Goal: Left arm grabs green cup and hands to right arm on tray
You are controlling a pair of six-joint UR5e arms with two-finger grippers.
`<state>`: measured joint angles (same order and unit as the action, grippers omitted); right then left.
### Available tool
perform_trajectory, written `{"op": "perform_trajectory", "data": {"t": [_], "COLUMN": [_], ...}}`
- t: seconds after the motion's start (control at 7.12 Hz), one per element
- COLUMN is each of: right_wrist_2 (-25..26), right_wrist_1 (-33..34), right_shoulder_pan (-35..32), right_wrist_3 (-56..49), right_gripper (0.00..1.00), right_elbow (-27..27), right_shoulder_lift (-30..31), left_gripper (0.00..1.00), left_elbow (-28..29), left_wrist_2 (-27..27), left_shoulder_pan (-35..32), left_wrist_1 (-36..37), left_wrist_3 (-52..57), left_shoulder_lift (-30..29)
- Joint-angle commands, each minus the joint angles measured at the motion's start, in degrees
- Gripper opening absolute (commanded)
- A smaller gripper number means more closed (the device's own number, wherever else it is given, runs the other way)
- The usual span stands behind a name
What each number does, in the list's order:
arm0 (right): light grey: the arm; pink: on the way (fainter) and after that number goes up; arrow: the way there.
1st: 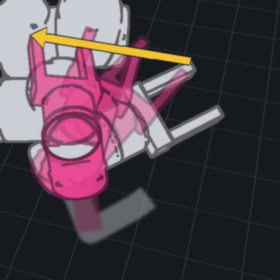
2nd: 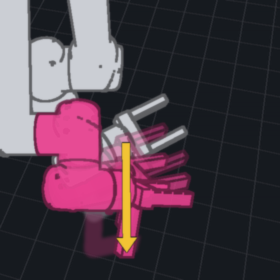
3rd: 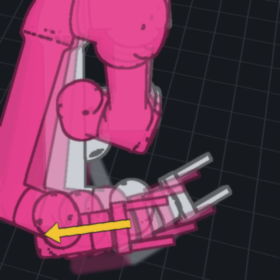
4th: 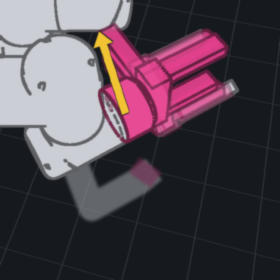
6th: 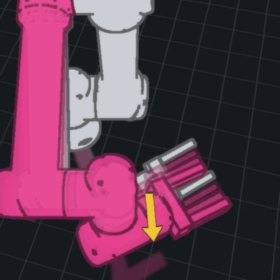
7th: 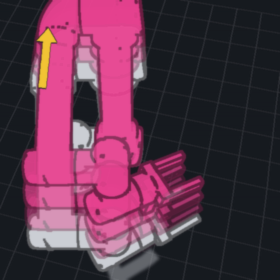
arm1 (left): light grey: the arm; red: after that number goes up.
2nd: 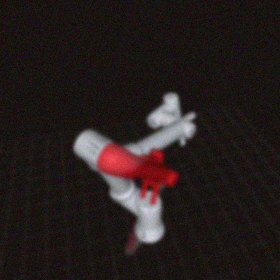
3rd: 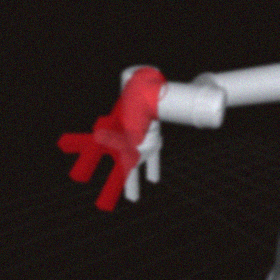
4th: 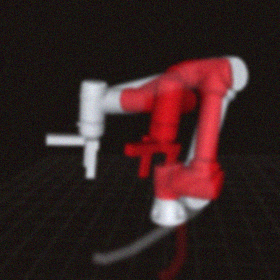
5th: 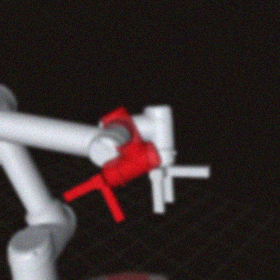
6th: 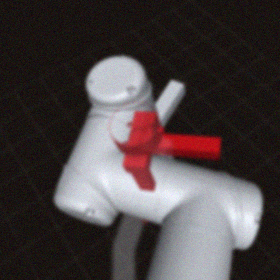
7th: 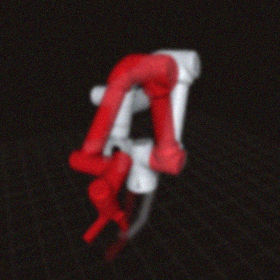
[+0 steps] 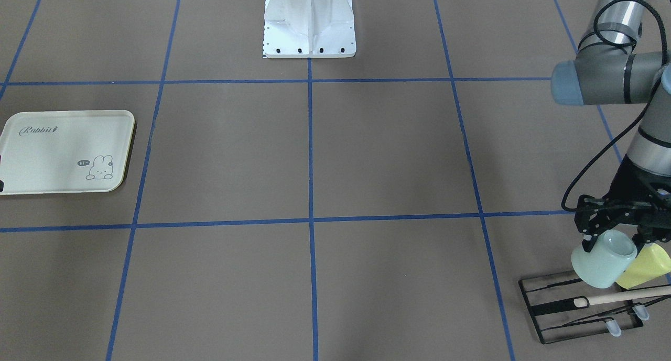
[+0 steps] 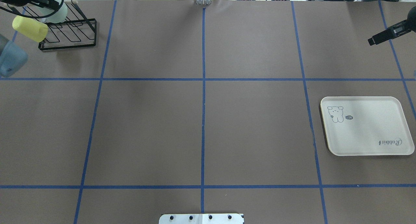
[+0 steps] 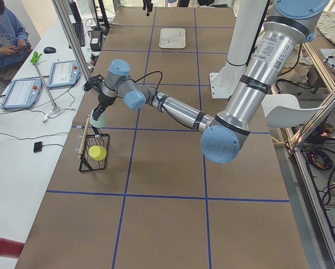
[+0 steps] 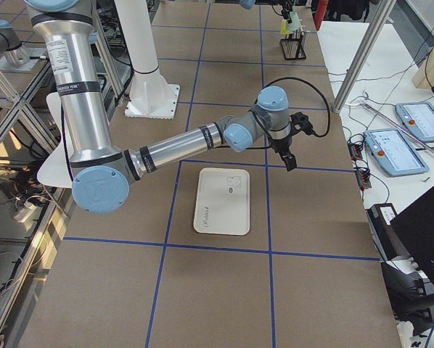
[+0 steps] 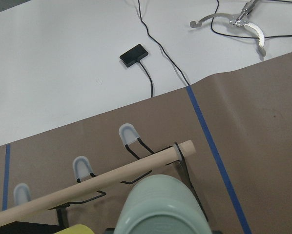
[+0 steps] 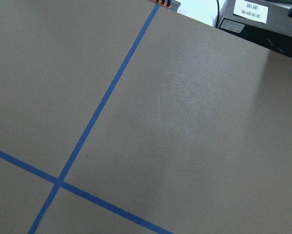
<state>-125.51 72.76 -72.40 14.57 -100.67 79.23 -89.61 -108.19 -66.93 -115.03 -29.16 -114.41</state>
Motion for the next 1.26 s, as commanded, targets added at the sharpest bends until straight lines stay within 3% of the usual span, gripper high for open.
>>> {"op": "perform_trajectory", "data": {"t": [0.0, 0.28, 0.56, 0.84, 1.12], "right_wrist_2": [0.0, 0.35, 0.53, 1.4, 3.15], "right_wrist_1": [-0.07, -0.16, -2.6, -22.82, -34.03], "right_shoulder_pan": [1.63, 6.11, 8.93, 12.27, 14.91], "right_wrist_3": [7.96, 19.03, 28.71, 44.67, 53.76], "right_gripper": [1.0, 1.0, 1.0, 1.0, 1.0], "right_elbow": [-1.27, -1.54, -4.34, -2.69, -2.77], "right_shoulder_lift": [-2.3, -7.65, -10.49, -10.5, -10.67], "left_gripper": [0.0, 0.0, 0.0, 0.0, 0.0], "left_elbow": [-3.98, -6.52, -11.35, -18.63, -24.53], "left_wrist_2": [0.18, -0.26, -0.26, -0.26, -1.57], "left_shoulder_pan": [-0.14, 0.65, 5.99, 10.49, 13.56], "left_wrist_1": [0.16, -0.63, -0.81, -0.81, -0.9], "left_wrist_3": [-7.7, -17.46, -28.88, -39.35, -45.78], "left_shoulder_lift": [0.24, -0.63, -1.77, -3.18, -3.97]}}
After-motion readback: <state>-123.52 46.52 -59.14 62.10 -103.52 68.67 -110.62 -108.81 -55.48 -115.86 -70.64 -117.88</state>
